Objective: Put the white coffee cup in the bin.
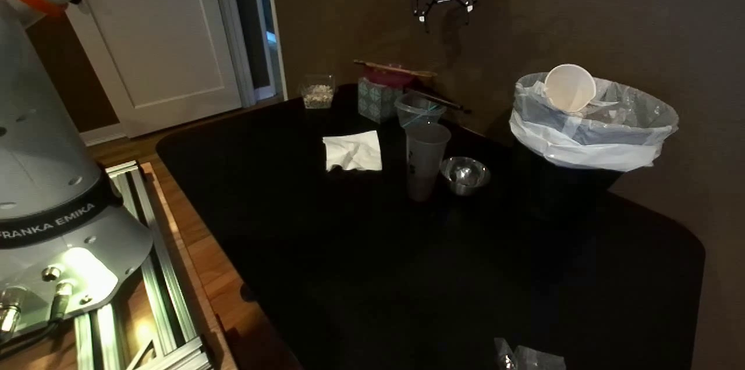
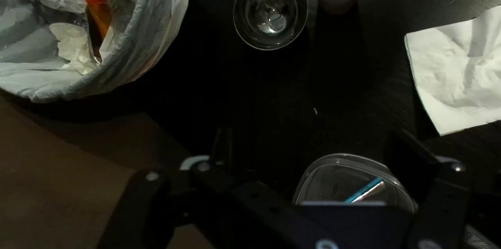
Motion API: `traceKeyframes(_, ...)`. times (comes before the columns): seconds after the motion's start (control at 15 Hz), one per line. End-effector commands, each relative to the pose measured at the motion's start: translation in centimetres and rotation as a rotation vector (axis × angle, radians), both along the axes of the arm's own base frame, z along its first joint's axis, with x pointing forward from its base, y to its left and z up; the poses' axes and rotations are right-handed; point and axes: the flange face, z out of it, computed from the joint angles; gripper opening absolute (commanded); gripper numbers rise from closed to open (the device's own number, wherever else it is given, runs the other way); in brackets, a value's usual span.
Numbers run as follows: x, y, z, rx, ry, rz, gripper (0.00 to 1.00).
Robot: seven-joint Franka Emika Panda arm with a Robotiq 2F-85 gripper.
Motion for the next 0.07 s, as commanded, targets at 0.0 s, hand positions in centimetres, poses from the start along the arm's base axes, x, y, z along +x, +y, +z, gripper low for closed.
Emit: traceKeyframes(0.0,0.01,0.0,-0.02,0.0,0.0,0.0,1.0)
